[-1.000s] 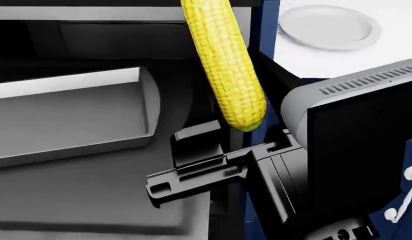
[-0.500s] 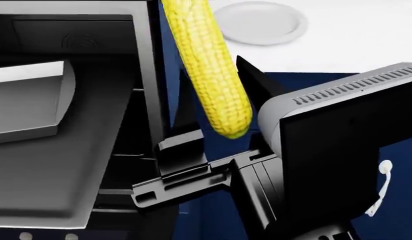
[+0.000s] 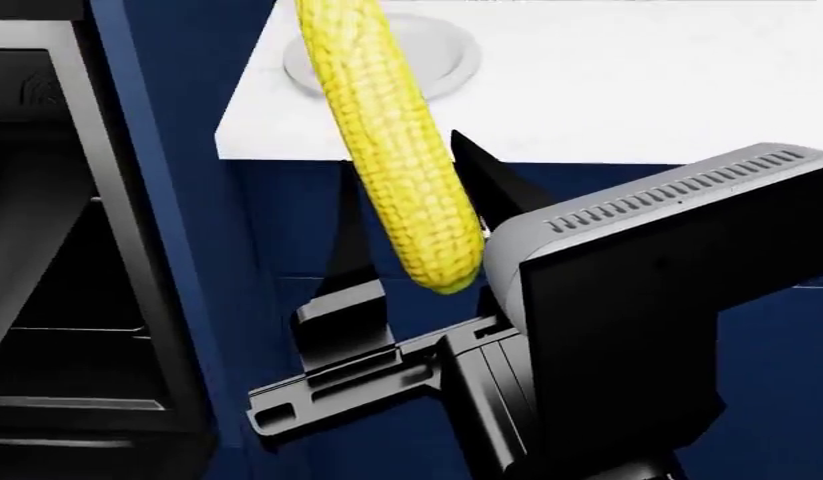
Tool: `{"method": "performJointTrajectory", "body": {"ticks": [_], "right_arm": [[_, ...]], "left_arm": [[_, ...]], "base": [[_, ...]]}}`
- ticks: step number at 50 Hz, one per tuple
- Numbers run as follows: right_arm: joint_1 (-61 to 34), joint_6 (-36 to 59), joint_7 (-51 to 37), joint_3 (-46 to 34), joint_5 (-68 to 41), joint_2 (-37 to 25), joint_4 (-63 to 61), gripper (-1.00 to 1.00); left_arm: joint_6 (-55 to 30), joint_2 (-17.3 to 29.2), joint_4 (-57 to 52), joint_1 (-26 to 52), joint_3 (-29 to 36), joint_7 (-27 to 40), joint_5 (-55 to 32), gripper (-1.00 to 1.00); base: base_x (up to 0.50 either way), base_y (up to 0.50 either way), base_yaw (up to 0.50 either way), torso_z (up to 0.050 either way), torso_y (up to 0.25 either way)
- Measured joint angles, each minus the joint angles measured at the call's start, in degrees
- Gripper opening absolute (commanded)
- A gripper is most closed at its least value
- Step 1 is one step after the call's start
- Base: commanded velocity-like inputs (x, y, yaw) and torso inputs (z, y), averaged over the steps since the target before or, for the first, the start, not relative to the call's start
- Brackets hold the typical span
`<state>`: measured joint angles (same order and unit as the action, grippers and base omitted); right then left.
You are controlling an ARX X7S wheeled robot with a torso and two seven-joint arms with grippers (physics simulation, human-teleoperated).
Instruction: Pick the corn from the top rack in the oven and place it on the plate on the counter.
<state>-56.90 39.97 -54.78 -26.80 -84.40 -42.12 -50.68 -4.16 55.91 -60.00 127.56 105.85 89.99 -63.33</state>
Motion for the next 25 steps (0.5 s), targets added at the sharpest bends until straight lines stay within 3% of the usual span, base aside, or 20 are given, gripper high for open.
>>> {"method": "performJointTrajectory", "body": {"ticks": [13, 25], "right_arm": [[0.87, -0.13, 0.16, -0.22, 1.08, -0.20, -0.59, -1.00], [1.27, -0.32, -0.10, -0.21, 1.81, -0.32, -0.76, -1.00]], "left_arm": [[-1.35, -0.83, 0.00, -2.27, -3.07, 0.00, -0.41, 1.00], [-2.27, -1.48, 0.00, -3.12, -5.06, 0.00, -1.17, 1.00]], "base": [[0.27, -0.48, 0.00, 0.000, 0.000], [0.43, -0.34, 0.00, 0.000, 0.002]]}}
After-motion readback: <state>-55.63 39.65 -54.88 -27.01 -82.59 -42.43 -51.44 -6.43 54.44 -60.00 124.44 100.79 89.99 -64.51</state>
